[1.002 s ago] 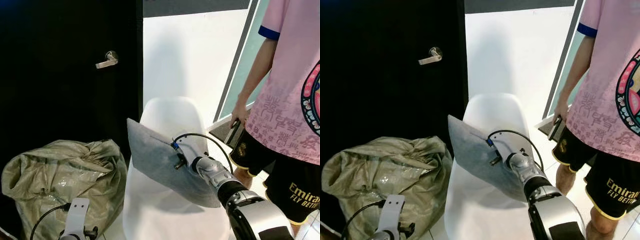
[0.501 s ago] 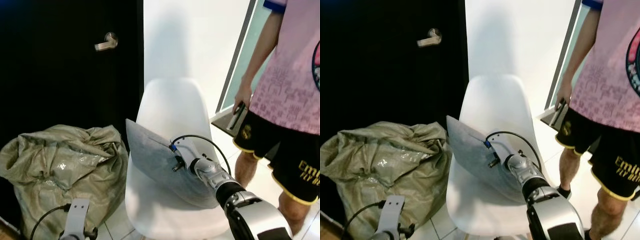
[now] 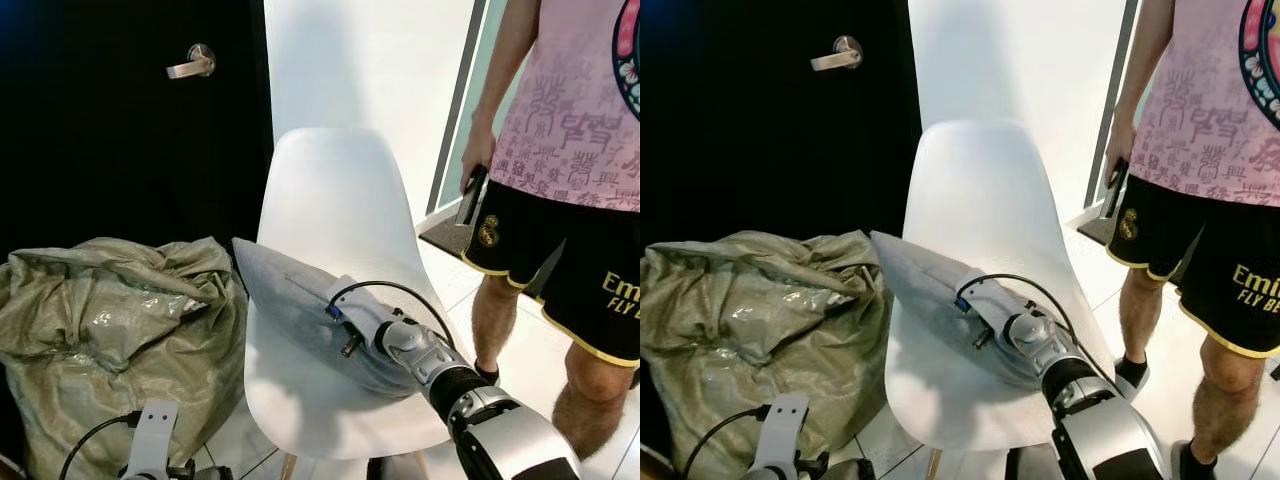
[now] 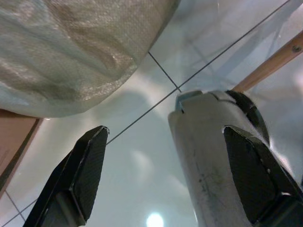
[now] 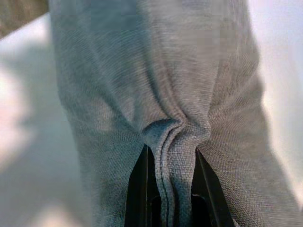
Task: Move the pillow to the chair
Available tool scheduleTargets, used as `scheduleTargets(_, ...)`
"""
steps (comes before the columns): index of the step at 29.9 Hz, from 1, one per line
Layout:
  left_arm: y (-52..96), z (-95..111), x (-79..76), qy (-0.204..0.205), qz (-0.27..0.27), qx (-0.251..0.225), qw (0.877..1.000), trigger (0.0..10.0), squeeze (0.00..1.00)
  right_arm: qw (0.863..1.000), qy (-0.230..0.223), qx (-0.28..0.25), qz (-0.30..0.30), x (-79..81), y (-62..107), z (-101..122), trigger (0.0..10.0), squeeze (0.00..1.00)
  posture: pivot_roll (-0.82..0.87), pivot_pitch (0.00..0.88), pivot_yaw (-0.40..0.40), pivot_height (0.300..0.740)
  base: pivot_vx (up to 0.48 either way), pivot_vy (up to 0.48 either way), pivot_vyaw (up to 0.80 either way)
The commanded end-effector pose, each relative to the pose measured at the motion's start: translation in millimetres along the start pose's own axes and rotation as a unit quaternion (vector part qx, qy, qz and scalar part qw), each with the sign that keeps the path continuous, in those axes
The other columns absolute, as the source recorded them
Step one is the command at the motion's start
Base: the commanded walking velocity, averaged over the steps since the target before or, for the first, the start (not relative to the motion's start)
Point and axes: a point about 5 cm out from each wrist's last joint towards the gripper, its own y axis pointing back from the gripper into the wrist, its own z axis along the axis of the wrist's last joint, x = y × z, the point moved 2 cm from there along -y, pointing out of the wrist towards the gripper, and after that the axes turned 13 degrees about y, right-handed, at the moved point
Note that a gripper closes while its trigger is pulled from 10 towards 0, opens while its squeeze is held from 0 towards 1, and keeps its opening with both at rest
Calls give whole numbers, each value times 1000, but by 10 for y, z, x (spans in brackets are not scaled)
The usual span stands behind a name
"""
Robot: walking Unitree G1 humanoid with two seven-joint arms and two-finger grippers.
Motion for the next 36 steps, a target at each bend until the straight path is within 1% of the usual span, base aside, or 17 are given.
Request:
scheduleTargets(1,12,-33,52,-6,4,7,1000,10000,0,996,-10,68,53,215,31,-341,10000,0,-63,117,-30,551,0,0,0)
scheduleTargets(5,13,-39,55,-7,4,8,1000,10000,0,995,-5,81,61,226,44,-388,10000,0,-62,117,-29,551,0,0,0)
scheduleTargets(6,15,-45,58,-8,4,9,1000,10000,0,994,4,96,60,218,60,-442,10000,0,-61,117,-27,551,0,0,0)
scheduleTargets(7,15,-45,58,-8,4,9,1000,10000,0,994,4,96,60,218,60,-442,10000,0,-61,117,-27,551,0,0,0)
scheduleTargets(9,17,-55,62,-10,4,10,1000,10000,0,992,7,124,30,143,93,-534,10000,0,-58,116,-26,551,0,0,0)
scheduleTargets(12,19,-64,66,-11,4,11,1000,10000,0,991,2,133,14,115,104,-564,10000,0,-56,112,-24,551,0,0,0)
scheduleTargets(16,21,-71,66,-12,4,12,1000,10000,0,993,-6,121,-4,94,91,-526,10000,0,-53,108,-23,551,0,0,0)
scheduleTargets(18,22,-75,66,-13,4,12,1000,10000,0,994,-22,100,-26,56,74,-455,10000,0,-53,107,-22,551,0,0,0)
scheduleTargets(22,23,-79,66,-13,4,13,1000,10000,0,995,-28,86,-43,7,70,-409,10000,0,-53,105,-23,551,0,0,0)
scheduleTargets(23,23,-80,65,-13,4,13,1000,10000,0,995,-42,81,-41,-4,73,-399,10000,396,-53,103,-24,551,0,0,0)
scheduleTargets(24,23,-81,65,-13,4,13,1000,10000,0,995,-53,76,-36,-14,74,-386,10000,996,-54,102,-24,551,0,0,0)
scheduleTargets(26,23,-81,65,-13,4,13,1000,10000,0,995,-53,76,-36,-14,74,-386,10000,996,-54,102,-24,551,0,0,0)
scheduleTargets(28,22,-78,62,-12,4,13,1000,10000,0,996,-73,57,-21,-45,81,-341,10000,1000,-56,102,-24,551,0,0,0)
scheduleTargets(31,20,-73,58,-12,4,12,1000,10000,0,996,-80,42,-10,-62,85,-306,10000,1000,-62,104,-25,551,0,0,0)
scheduleTargets(33,17,-66,52,-11,3,12,1000,10000,0,995,-100,15,12,-87,98,-249,10000,1000,-64,104,-24,551,0,0,0)
scheduleTargets(35,16,-62,48,-11,3,12,1000,10000,0,994,-107,8,20,-94,103,-233,10000,1000,-67,103,-24,551,0,0,0)
scheduleTargets(36,14,-60,45,-10,3,12,1000,10000,0,993,-110,-1,35,-91,112,-221,10000,1000,-68,102,-25,551,0,0,0)
